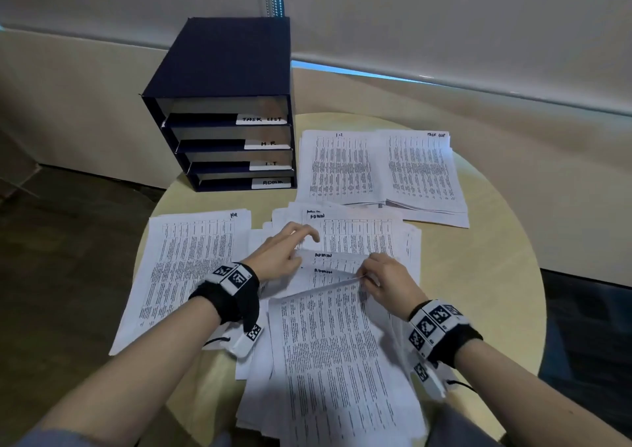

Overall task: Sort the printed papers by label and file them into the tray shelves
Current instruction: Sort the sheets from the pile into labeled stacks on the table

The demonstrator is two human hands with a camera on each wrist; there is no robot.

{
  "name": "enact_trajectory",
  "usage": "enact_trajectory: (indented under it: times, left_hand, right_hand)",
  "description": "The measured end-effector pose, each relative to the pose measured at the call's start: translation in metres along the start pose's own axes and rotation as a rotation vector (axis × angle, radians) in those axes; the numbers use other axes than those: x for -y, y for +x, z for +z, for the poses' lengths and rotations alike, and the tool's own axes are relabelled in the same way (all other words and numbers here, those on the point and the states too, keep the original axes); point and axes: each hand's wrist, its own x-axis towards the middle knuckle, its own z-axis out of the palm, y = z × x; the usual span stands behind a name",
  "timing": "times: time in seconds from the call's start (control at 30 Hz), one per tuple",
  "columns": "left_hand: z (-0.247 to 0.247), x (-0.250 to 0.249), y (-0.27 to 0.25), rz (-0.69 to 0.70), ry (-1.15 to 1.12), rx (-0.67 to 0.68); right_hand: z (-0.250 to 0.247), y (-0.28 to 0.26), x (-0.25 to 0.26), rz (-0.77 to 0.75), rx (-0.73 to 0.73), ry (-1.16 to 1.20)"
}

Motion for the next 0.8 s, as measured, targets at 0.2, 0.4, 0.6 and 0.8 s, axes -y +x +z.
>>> enact_trajectory:
  times: [0.2,0.4,0.6,0.8]
  left_hand:
    - [-0.005,-0.013,0.012,0.012,0.038,0.204]
    - [-0.003,-0.019,0.024,-0.029,0.112,0.23]
    - [-0.007,-0.018,0.022,-0.095,0.057,0.21]
    - [-0.005,-0.01,0.019,-0.149,-0.096,0.235]
  right_hand:
    - [-0.004,0.0,0.0,0.007,-0.008,0.042]
    - [-0.007,-0.005,0.0,-0.019,-0.059,0.016]
    - [0.006,-0.019,-0.003,-0.037,-0.112,-0.04]
    - [0.017,-0.022,-0.009,-0.01,-0.054,-0.027]
